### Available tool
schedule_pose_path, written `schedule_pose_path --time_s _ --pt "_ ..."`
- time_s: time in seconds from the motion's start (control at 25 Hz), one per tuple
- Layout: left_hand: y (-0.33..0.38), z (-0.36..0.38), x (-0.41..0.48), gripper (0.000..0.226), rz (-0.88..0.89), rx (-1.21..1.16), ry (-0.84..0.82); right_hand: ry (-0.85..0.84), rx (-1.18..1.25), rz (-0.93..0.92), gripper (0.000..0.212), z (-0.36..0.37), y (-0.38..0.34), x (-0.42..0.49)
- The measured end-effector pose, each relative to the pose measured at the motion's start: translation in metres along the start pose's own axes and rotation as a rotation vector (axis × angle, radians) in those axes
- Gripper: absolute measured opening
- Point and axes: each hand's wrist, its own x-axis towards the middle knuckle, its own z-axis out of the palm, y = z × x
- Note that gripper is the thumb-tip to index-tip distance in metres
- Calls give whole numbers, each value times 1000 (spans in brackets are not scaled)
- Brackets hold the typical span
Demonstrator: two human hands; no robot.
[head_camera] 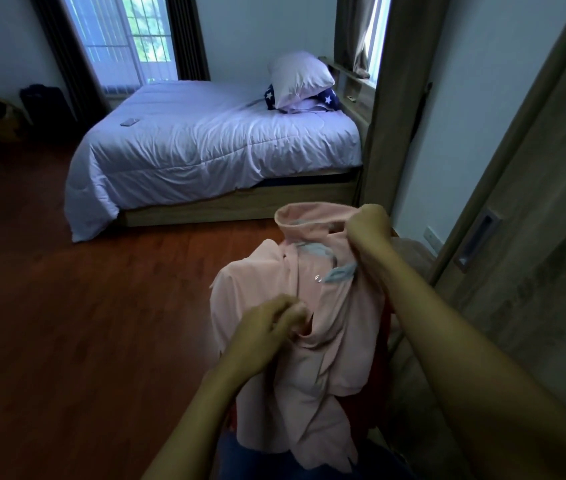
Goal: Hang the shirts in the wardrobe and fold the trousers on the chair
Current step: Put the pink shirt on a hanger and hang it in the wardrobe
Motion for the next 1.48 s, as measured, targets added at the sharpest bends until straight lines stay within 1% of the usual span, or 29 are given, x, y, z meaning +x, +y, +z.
schedule_pose_path --time_s 0.08,0.16,0.2,0.24,0.28,0.36,0.4,0.44,0.48,0.56,0.64,0.72,0.76,0.84,0.92,1.0,1.08,1.12,1.2,1.24,1.28,1.32,1.4,1.48 --pt "9 -8 12 9 -22 -77 272 68 255 -27 20 -18 -2 -5" --pt "24 -20 30 29 53 -58 506 55 517 -127 19 -38 -9 -15" --pt "34 -27 40 41 92 -28 572 13 591 -183 18 -49 -13 -20" --pt "43 -32 52 53 113 -14 589 -48 632 -238 17 -61 -18 -27" --pt "53 -37 66 64 90 -41 553 -115 643 -293 18 -73 -24 -33" --pt "75 -42 90 80 -77 -208 385 -231 645 -418 27 -93 -36 -47" --pt "83 -43 101 84 -137 -267 299 -267 647 -471 30 -102 -41 -54" --pt "88 -44 109 82 -154 -262 228 -287 645 -518 29 -109 -44 -60" --pt "91 -45 113 76 -146 -204 170 -299 644 -553 26 -115 -46 -64" --pt "95 -49 116 62 -120 -19 114 -302 627 -607 24 -124 -47 -70" --pt "96 -57 113 53 -83 108 159 -278 612 -631 28 -132 -50 -73" --pt "105 -66 107 31 -61 71 202 -240 648 -622 35 -139 -57 -77" --pt "113 -74 105 24 -61 54 225 -211 679 -614 37 -143 -64 -80" --pt "131 -96 103 31 -49 127 367 -145 740 -603 38 -152 -82 -83" --pt "151 -124 103 29 -44 150 599 -63 775 -608 37 -163 -101 -86" --pt "170 -152 100 22 1 14 772 46 789 -604 37 -178 -122 -89" --pt "192 -174 97 13 128 -181 840 191 811 -583 39 -199 -139 -90" --pt "207 -185 93 10 208 -282 838 254 832 -574 39 -212 -148 -91" --pt "236 -203 83 10 328 -446 762 346 852 -540 40 -236 -157 -93" --pt "248 -209 78 16 359 -452 702 380 859 -534 39 -247 -159 -96" --pt "256 -211 69 23 379 -398 631 401 864 -533 38 -253 -159 -99" --pt "258 -211 62 30 399 -292 564 418 855 -527 38 -256 -157 -103" --pt "251 -204 51 45 428 -30 470 450 818 -496 39 -255 -147 -113" --pt "236 -196 42 61 429 139 347 455 785 -453 40 -251 -135 -125"
